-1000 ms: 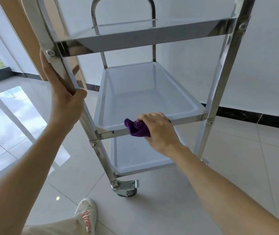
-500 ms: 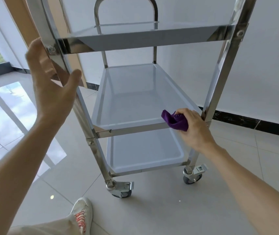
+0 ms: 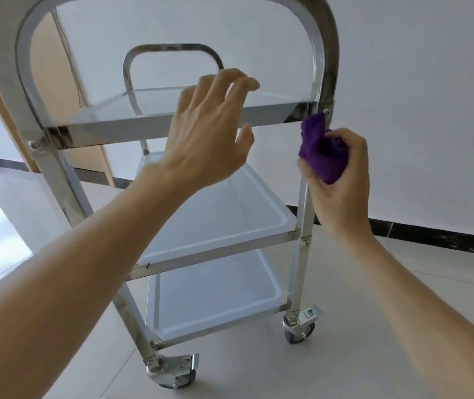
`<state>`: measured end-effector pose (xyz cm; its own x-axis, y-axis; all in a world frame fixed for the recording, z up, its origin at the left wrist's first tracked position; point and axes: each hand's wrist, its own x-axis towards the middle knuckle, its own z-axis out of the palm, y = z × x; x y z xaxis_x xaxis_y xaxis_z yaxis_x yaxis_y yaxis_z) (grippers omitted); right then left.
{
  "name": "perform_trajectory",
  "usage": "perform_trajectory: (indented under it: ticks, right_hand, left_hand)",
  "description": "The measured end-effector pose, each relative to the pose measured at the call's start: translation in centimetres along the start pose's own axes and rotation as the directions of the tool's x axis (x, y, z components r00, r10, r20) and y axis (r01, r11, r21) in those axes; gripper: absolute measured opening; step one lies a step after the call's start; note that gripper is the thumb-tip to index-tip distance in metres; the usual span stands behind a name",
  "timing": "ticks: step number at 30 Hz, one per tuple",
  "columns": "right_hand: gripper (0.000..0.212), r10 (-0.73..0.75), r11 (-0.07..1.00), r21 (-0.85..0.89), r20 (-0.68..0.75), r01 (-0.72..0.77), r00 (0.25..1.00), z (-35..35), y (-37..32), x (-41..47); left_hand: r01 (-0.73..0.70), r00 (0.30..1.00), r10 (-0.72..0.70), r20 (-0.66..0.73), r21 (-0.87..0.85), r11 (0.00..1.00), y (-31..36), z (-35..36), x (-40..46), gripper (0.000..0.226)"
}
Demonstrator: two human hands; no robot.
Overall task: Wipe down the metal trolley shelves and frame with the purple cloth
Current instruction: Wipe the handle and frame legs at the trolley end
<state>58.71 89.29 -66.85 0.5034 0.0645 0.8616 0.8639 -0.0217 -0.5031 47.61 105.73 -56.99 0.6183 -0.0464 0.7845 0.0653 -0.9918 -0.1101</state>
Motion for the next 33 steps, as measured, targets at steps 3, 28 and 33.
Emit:
perform_trajectory:
  ticks: [3, 28, 33]
  right_hand:
    - [0.048, 0.076, 0.997, 0.025, -0.108, -0.074, 0.991, -0.6, -0.2, 3.6]
    - [0.064, 0.314, 0.947, 0.116, -0.157, -0.298, 0.936, 2.4, 1.2, 3.8]
    - [0.066, 0.413, 0.91, 0.029, -0.131, -0.413, 0.901, 2.8, 3.7, -2.8]
  left_hand:
    - [0.04, 0.993, -0.052, 0.106, 0.111, 0.993, 0.9, 2.0, 1.4, 0.055]
    - [0.11, 0.99, -0.095, -0.1, 0.16, 0.981, 0.8, 5.7, 0.4, 0.058]
    - [0.097, 0.994, -0.086, -0.075, 0.16, 0.982, 0.9, 5.7, 0.1, 0.06]
